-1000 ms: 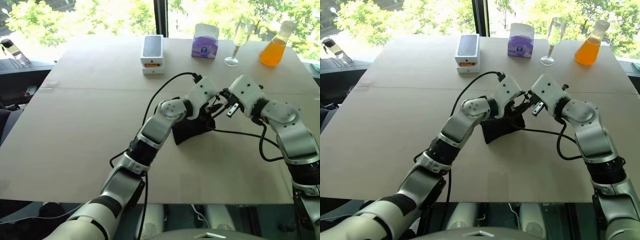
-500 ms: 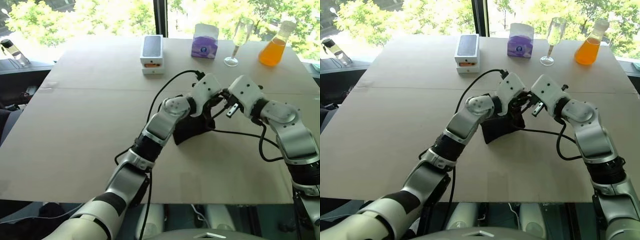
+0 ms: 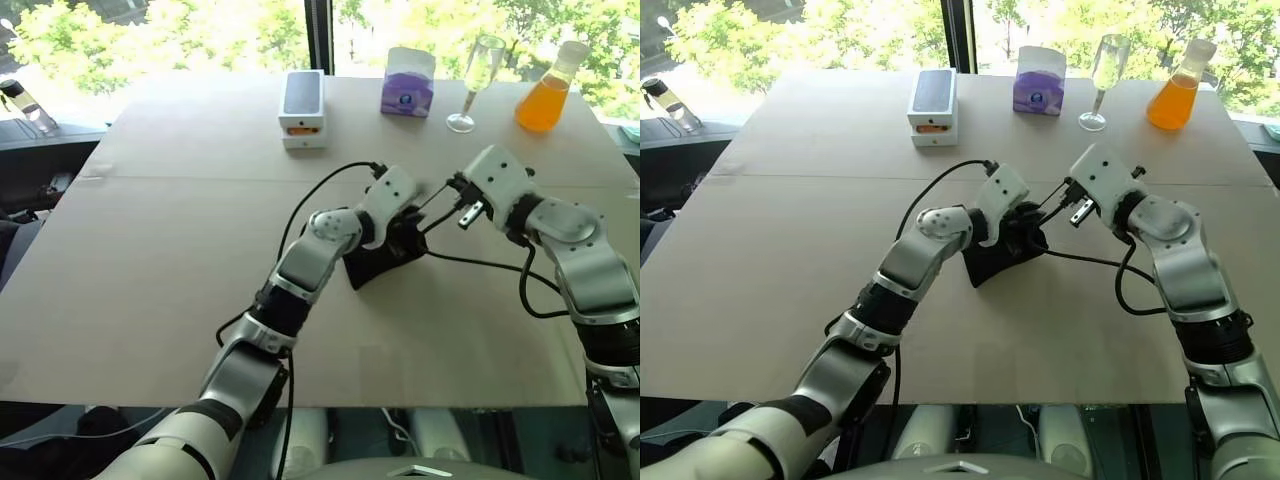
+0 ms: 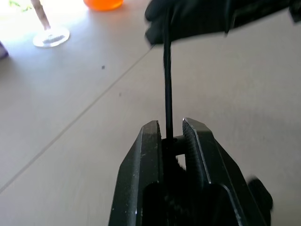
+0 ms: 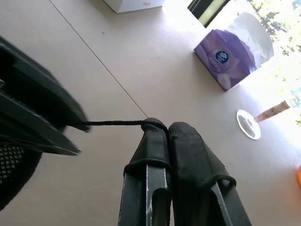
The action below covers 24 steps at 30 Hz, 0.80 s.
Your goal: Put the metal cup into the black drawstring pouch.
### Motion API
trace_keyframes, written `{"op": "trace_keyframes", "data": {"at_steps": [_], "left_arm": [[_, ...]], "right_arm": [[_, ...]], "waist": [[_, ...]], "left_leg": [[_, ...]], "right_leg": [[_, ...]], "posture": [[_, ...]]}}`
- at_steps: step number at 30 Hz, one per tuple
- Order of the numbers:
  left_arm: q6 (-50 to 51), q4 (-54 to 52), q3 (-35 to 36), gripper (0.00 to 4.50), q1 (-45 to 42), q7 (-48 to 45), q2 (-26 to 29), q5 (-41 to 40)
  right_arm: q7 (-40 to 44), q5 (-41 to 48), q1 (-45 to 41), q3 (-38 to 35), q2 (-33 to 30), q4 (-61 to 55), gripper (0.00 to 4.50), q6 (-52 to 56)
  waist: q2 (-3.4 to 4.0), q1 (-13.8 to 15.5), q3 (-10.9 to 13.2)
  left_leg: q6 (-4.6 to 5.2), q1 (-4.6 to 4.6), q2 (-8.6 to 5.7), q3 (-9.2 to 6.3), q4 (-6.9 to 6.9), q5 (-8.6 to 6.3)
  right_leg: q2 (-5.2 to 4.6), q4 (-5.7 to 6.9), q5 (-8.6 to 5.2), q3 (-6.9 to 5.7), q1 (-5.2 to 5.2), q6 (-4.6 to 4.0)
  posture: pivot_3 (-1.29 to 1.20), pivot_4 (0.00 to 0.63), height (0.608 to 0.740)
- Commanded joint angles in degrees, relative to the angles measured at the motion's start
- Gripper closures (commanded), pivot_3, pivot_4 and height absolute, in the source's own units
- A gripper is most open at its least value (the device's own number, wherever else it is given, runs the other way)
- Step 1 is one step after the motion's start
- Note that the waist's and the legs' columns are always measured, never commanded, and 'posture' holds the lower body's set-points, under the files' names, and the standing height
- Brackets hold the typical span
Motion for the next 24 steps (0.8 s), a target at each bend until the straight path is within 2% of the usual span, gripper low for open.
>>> {"op": "trace_keyframes", "data": {"at_steps": [1, 9, 14, 18, 24], "left_arm": [[3.8, -4.4, 1.9, 4.36, 0.8, -0.3, 0.3, -2.1], [14.6, -11.1, 3.3, 4.36, 3.0, -1.1, 2.3, -6.7], [18.0, -12.8, 2.7, 4.36, 4.0, -1.6, 4.7, -8.3], [19.0, -12.7, 0.4, 4.36, 4.7, -2.5, 7.3, -8.0], [20.6, -12.6, -3.1, 4.36, 5.6, -3.7, 11.2, -8.0]], "right_arm": [[-2.6, -0.8, -2.4, -4.2, -1.2, 1.0, 4.50, -0.8], [-9.0, -1.0, -5.1, -9.4, -2.3, 10.0, 4.50, -2.4], [-12.3, 0.5, -5.7, -12.8, -3.7, 17.3, 4.50, -4.9], [-13.9, 1.7, -3.7, -14.1, -5.6, 24.1, 4.50, -8.0], [-14.9, 2.1, -0.1, -13.7, -7.6, 27.9, 4.50, -10.1]], "waist": [[0.00, 0.1, 0.0], [0.00, 0.0, 0.0], [0.00, 0.0, 0.0], [0.00, 0.0, 0.0], [0.00, 0.0, 0.0]], "left_leg": [[0.00, 0.00, 0.00, -0.01, 0.00, 0.00], [0.00, -0.02, 0.01, -0.01, 0.00, 0.00], [0.00, 0.00, 0.01, 0.01, -0.01, 0.00], [0.00, 0.00, 0.01, 0.02, -0.01, 0.00], [0.01, 0.00, 0.01, 0.04, -0.02, 0.00]], "right_leg": [[-0.01, 0.00, 0.00, 0.00, 0.00, 0.00], [-0.02, -0.02, 0.00, 0.01, 0.00, 0.00], [-0.01, -0.01, 0.00, 0.04, 0.00, 0.00], [-0.01, -0.02, 0.00, 0.06, 0.00, 0.00], [-0.02, -0.03, 0.00, 0.08, 0.00, 0.00]], "posture": [[0.00, 0.150, 0.737], [0.00, 0.150, 0.737], [0.00, 0.150, 0.737], [0.00, 0.150, 0.737], [0.00, 0.150, 0.737]]}}
